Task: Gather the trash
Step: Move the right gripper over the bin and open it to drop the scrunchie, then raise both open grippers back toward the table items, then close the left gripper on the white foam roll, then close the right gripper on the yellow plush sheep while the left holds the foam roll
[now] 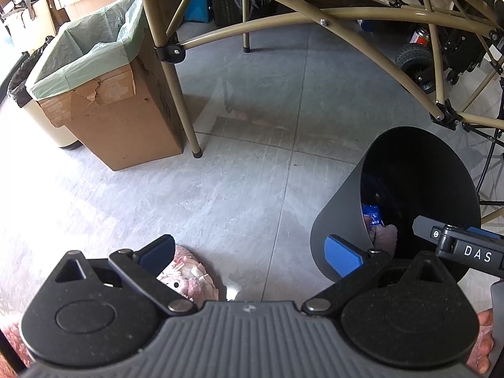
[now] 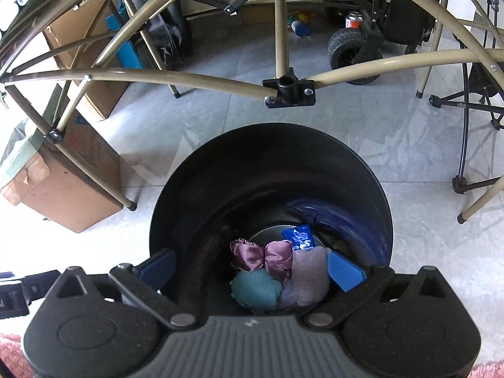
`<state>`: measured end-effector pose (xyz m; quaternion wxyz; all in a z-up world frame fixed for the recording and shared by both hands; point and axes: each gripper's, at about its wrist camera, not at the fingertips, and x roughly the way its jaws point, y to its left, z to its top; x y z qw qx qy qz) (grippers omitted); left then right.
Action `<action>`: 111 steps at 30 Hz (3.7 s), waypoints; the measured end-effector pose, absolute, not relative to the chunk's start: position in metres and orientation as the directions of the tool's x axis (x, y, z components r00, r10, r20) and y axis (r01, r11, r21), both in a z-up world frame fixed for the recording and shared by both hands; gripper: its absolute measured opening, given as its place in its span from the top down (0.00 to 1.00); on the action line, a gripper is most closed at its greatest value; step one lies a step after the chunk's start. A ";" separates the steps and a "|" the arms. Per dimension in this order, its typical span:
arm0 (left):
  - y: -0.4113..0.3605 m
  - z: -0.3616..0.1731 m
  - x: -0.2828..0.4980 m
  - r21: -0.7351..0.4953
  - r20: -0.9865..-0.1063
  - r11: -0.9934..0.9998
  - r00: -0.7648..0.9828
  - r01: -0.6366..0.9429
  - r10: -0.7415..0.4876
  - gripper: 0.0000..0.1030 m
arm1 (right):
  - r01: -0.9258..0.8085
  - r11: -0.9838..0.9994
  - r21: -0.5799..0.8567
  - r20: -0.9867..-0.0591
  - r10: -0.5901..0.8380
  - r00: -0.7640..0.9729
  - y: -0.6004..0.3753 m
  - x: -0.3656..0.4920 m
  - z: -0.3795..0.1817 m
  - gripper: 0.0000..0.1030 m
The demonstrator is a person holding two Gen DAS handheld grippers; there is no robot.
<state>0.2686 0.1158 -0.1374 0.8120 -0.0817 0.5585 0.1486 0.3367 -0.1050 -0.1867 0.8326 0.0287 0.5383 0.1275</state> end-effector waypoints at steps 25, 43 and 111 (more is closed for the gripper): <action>0.104 -0.104 0.260 -0.014 -0.859 0.938 0.484 -0.345 0.166 0.00 | -0.205 0.967 0.151 -0.841 0.235 0.487 -0.124 0.320 -0.156 0.00; 0.062 -0.026 0.255 -0.059 -0.640 0.968 0.753 -0.245 0.152 0.00 | -0.229 0.961 0.156 -0.567 0.277 0.776 -0.171 0.277 -0.056 0.00; 0.054 0.038 0.475 -0.135 -0.540 0.970 0.836 -0.202 0.098 0.62 | 0.031 0.982 0.189 -0.459 0.060 0.886 -0.194 0.484 0.018 0.00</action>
